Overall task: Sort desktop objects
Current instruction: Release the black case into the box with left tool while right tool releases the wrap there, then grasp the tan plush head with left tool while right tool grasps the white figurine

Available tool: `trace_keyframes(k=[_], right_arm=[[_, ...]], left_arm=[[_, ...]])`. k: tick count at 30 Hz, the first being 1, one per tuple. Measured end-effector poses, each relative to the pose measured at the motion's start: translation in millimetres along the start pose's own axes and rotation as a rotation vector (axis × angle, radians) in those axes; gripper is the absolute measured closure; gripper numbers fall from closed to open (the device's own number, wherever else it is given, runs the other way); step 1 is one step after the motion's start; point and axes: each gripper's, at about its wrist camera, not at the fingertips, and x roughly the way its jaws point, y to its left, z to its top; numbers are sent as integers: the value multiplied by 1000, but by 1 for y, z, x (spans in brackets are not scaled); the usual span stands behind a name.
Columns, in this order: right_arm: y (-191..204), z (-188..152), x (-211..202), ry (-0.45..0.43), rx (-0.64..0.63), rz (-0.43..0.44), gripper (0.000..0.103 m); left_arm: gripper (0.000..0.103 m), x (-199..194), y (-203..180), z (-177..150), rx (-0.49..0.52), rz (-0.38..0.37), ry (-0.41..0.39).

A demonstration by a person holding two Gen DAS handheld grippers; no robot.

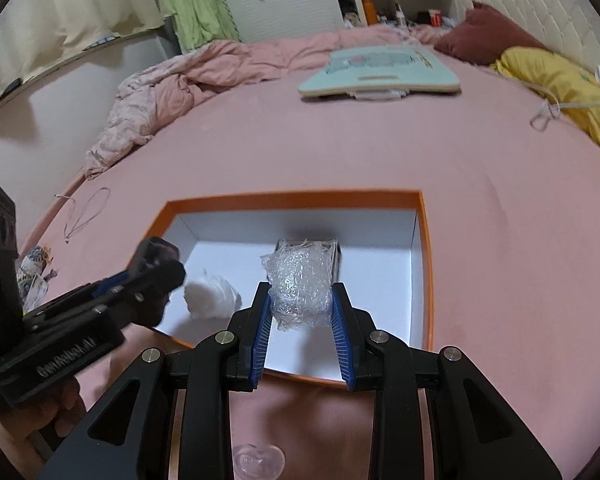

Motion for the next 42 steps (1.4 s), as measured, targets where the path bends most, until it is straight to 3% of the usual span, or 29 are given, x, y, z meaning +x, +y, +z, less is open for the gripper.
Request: trace_keyframes(k=[17, 18, 21, 22, 23, 25, 27, 42], right_arm=[[2, -3, 7, 22, -6, -11, 72], [2, -3, 7, 22, -4, -15, 72], [0, -2, 7, 21, 12, -21, 68], [-1, -2, 7, 18, 21, -21, 67], [-3, -1, 6, 13, 28, -23, 64], [-5, 0, 4, -2, 38, -26, 48], [-7, 0, 0, -26, 56, -22, 39], [-4, 1, -23, -89, 44, -36, 37]], left_arm=[[65, 6, 6, 3, 28, 9, 32], [62, 7, 6, 2, 24, 8, 37], [26, 4, 5, 3, 17, 28, 15], [20, 1, 5, 4, 12, 25, -8], [20, -2, 5, 5, 5, 20, -28], [20, -5, 7, 6, -9, 11, -40], [20, -5, 10, 6, -18, 13, -36], [20, -20, 9, -8, 2, 17, -40]])
